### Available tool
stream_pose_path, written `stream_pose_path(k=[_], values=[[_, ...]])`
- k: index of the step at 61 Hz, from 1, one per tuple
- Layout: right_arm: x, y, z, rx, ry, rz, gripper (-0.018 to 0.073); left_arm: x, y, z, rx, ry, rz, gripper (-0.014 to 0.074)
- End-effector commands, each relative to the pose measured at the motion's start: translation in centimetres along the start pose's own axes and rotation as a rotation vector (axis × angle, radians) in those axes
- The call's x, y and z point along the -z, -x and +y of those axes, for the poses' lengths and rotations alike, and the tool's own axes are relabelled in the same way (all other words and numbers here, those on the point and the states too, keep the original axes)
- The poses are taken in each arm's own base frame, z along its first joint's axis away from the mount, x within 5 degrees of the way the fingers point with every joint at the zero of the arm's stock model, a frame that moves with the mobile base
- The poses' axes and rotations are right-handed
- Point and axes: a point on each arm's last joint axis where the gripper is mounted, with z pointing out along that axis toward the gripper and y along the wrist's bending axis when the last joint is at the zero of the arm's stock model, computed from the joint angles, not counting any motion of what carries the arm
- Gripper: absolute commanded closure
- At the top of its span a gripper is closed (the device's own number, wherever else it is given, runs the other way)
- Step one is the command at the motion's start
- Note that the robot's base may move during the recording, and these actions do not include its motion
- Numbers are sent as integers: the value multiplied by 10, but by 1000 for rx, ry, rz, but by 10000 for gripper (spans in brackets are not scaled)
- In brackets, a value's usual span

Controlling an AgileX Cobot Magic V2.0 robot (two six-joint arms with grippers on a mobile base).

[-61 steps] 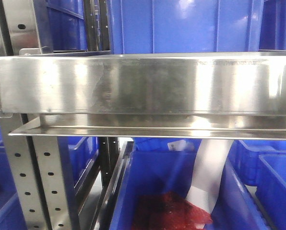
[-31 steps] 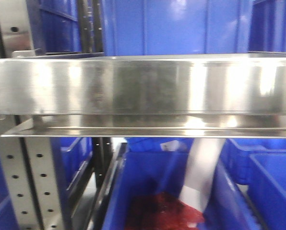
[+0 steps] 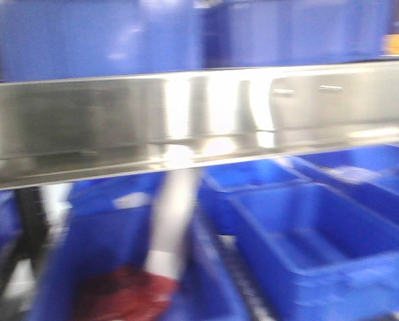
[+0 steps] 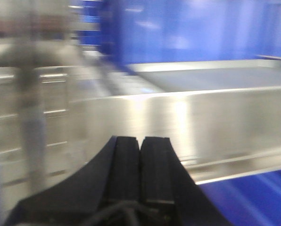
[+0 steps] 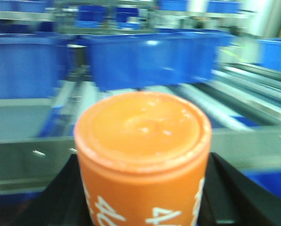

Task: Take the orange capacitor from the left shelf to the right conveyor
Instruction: 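Drive the base away from the shelf across the floor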

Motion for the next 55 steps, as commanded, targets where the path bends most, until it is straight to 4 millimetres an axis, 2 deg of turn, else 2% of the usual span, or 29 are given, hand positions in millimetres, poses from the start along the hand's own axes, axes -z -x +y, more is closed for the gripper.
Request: stream_pose_path(k=[1, 55], values=[[3, 18, 0, 19, -10, -107, 503, 1, 10, 0, 3, 3, -104, 723], [3, 18, 0, 19, -10, -107, 503, 1, 10, 0, 3, 3, -104, 723]])
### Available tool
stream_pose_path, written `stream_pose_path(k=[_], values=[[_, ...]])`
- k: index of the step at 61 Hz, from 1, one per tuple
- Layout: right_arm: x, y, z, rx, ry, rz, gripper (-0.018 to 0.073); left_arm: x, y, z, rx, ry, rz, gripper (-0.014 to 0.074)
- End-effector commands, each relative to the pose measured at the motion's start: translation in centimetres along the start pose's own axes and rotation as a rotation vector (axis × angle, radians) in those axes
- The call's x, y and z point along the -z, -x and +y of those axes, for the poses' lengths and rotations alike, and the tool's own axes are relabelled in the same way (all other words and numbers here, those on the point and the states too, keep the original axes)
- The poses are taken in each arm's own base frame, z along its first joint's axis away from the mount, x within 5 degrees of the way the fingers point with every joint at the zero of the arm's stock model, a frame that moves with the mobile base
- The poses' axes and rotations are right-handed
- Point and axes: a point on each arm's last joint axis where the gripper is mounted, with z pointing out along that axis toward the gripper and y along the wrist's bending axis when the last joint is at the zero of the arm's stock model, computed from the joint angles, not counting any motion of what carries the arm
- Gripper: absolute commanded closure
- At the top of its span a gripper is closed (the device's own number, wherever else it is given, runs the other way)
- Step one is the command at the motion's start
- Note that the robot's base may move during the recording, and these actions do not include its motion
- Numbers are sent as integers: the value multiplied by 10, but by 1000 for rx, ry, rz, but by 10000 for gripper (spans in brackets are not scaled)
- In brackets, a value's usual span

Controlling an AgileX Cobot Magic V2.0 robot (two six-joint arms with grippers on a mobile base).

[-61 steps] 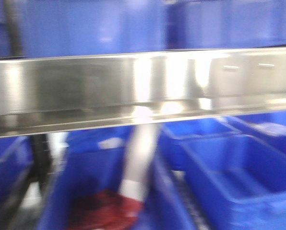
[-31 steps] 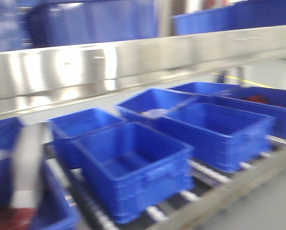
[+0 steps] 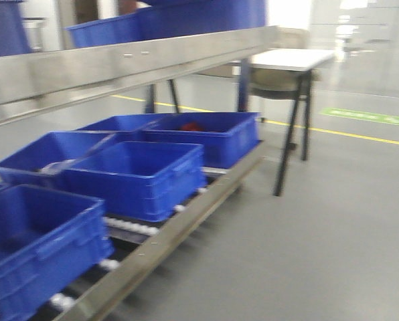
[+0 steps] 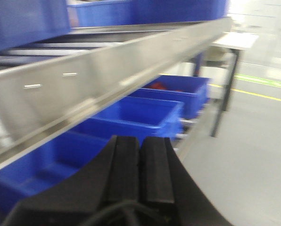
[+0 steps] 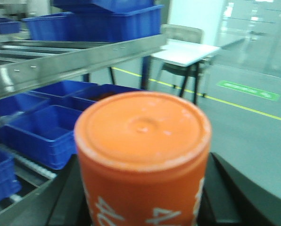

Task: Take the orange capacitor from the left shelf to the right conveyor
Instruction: 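Drive the base away from the shelf across the floor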

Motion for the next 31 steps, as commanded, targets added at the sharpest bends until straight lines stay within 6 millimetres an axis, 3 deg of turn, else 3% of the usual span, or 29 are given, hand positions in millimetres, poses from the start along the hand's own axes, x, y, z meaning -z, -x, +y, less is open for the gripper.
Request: stream_pose_path(k=[1, 31], values=[[3, 18, 0, 19, -10, -111, 503, 1, 10, 0, 3, 3, -104, 723], [3, 18, 0, 19, -10, -111, 503, 1, 10, 0, 3, 3, -104, 723]])
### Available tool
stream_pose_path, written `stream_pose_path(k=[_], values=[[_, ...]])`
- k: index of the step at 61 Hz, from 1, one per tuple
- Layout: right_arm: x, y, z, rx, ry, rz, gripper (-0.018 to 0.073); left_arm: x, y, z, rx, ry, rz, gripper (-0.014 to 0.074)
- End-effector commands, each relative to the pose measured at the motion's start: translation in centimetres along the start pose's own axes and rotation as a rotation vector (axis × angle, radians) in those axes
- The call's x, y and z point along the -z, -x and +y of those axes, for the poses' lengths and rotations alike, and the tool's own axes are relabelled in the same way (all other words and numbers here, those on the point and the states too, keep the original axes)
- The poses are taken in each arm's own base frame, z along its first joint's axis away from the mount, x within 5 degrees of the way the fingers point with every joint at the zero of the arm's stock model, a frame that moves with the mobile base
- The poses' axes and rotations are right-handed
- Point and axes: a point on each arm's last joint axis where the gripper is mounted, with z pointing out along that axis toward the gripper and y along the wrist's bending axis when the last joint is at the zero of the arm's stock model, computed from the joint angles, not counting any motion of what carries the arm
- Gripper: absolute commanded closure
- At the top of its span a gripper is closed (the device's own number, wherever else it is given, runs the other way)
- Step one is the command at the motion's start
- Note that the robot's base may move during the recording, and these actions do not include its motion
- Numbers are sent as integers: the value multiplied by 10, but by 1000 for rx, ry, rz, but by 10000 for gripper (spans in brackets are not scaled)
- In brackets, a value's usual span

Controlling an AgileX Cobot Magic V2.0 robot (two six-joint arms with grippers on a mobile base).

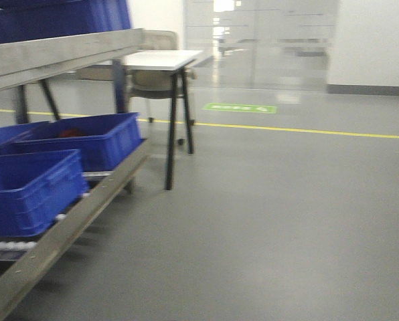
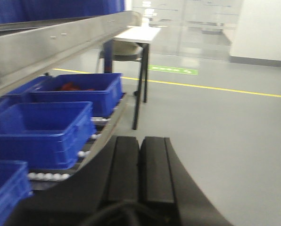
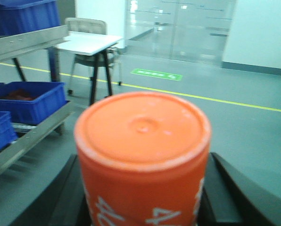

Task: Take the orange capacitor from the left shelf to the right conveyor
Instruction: 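Drive the base away from the shelf across the floor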

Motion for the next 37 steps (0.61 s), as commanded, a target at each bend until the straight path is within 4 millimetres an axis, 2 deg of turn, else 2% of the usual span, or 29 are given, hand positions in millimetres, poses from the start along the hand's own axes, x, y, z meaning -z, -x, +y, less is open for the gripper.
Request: stream_pose_path(k=[1, 37], values=[[3, 18, 0, 19, -10, -111, 503, 1, 10, 0, 3, 3, -104, 723], [3, 18, 0, 19, -10, -111, 503, 1, 10, 0, 3, 3, -104, 723]])
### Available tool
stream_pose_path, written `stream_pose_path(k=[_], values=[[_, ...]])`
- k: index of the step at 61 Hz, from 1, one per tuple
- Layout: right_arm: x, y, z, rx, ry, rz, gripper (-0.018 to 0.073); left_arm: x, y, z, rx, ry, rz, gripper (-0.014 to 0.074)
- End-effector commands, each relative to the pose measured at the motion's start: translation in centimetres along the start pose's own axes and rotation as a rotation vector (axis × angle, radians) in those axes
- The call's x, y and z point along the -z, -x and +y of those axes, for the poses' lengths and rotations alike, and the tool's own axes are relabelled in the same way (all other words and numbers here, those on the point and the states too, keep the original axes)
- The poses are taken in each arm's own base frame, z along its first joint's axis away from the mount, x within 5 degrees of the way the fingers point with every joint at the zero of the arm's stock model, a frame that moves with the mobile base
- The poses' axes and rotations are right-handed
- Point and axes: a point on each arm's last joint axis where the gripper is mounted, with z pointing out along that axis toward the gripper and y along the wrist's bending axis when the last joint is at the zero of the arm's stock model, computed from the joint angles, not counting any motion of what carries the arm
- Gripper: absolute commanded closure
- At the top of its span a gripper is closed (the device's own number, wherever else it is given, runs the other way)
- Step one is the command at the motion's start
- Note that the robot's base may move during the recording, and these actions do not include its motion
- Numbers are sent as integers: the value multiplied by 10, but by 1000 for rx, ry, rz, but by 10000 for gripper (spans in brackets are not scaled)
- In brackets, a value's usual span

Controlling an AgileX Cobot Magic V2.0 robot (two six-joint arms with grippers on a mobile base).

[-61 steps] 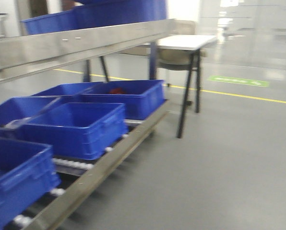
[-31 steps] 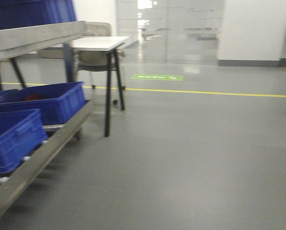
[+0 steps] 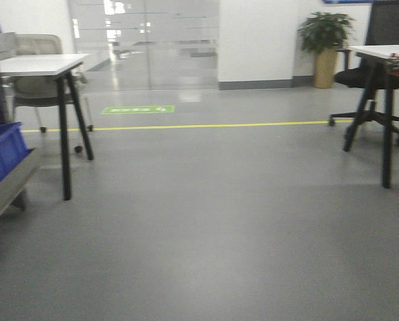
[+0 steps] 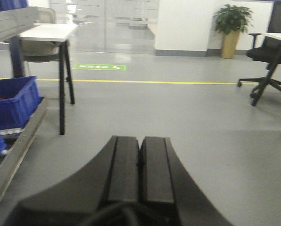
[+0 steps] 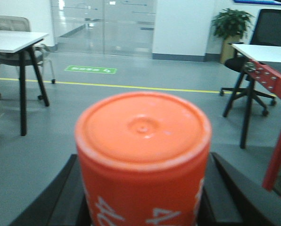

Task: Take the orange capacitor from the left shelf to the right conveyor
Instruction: 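Drive the base away from the shelf across the floor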

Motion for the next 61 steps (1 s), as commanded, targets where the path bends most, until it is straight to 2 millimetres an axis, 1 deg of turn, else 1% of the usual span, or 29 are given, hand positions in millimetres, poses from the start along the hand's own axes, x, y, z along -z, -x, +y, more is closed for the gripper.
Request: stream_pose_path(k=[1, 61], values=[[3, 18, 0, 19, -10, -109, 503, 1, 10, 0, 3, 3, -104, 723], [3, 18, 0, 19, -10, -109, 503, 1, 10, 0, 3, 3, -104, 723]])
